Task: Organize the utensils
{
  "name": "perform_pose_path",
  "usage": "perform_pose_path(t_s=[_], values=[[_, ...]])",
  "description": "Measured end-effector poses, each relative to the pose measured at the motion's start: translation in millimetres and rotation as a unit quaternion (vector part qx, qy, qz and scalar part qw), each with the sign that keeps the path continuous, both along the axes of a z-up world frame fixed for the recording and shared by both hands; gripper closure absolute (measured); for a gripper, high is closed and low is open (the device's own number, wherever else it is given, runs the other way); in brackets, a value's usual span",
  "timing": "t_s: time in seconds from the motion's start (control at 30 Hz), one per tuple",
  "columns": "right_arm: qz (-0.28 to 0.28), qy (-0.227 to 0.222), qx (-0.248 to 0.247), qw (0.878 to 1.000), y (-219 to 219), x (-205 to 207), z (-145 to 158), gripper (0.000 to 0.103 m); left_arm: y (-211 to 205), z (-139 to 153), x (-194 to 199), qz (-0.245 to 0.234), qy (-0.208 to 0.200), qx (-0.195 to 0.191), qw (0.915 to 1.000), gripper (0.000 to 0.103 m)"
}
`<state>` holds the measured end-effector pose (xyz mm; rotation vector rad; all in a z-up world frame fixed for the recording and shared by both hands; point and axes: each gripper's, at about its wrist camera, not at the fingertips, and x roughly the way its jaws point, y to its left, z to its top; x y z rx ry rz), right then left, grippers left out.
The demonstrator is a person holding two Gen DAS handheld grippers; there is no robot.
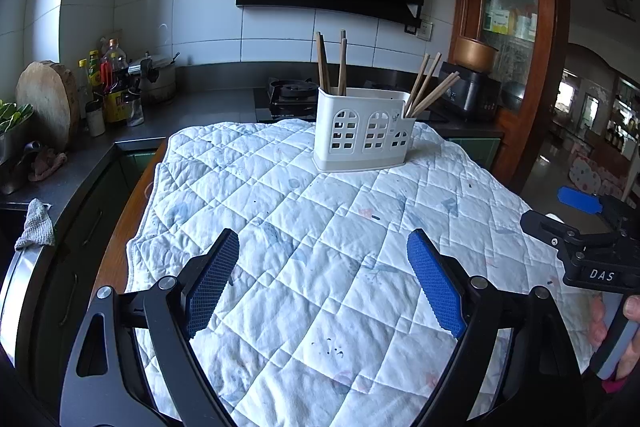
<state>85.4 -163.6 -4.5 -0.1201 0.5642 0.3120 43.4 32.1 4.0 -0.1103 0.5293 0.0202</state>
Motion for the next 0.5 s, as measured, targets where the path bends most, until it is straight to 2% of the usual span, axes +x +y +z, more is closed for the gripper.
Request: perform_pose_path(t_s=[0.5], values=[[-0.001,0.001,0.000,1.000,-0.2,0.5,-0.4,0.007,0.0,-0.3,0.7,0.000,0.001,-0.003,1.0000,0.017]])
